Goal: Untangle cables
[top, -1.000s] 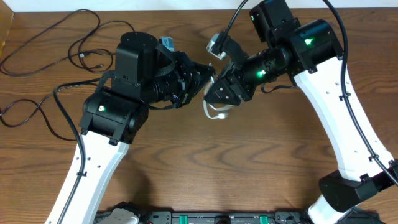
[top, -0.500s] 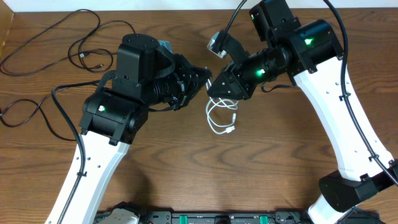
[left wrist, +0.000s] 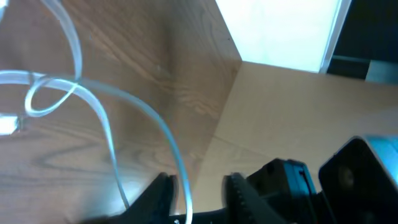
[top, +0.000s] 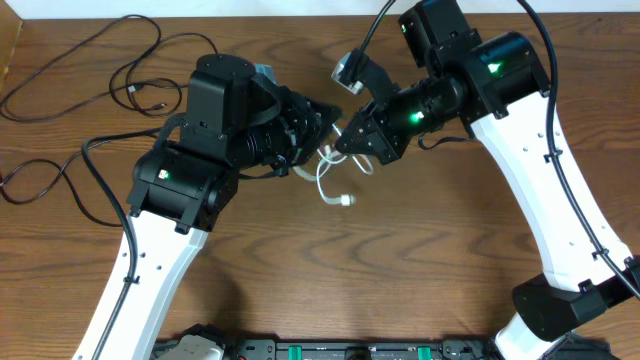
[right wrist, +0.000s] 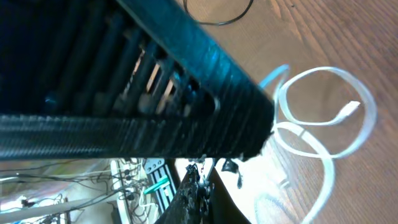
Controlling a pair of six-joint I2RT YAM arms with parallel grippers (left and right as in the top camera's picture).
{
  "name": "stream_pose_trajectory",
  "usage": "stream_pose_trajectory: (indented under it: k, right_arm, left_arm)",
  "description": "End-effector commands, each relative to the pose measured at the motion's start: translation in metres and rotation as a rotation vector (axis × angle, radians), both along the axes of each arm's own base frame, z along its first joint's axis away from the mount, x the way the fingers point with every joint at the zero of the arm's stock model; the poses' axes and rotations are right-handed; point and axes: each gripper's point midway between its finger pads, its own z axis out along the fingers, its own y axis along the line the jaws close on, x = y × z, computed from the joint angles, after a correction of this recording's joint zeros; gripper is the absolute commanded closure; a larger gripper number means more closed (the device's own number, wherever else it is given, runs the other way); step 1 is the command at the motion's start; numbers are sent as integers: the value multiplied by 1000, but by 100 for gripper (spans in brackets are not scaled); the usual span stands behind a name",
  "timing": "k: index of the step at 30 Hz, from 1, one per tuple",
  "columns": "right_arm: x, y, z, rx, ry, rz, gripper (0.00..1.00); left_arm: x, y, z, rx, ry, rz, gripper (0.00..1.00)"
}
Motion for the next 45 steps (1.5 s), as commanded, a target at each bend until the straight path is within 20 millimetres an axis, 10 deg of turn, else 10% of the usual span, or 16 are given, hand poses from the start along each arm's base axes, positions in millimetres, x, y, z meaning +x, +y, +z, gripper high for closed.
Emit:
stream_pose_trajectory:
  k: [1, 45]
  right_arm:
    - [-4, 2, 10, 23, 2, -2, 99]
    - [-5, 7, 15, 59, 12, 3, 99]
  left_arm:
    - [6, 7, 1, 73, -82, 2, 44]
    - [-3, -2, 4, -17, 3, -7, 92]
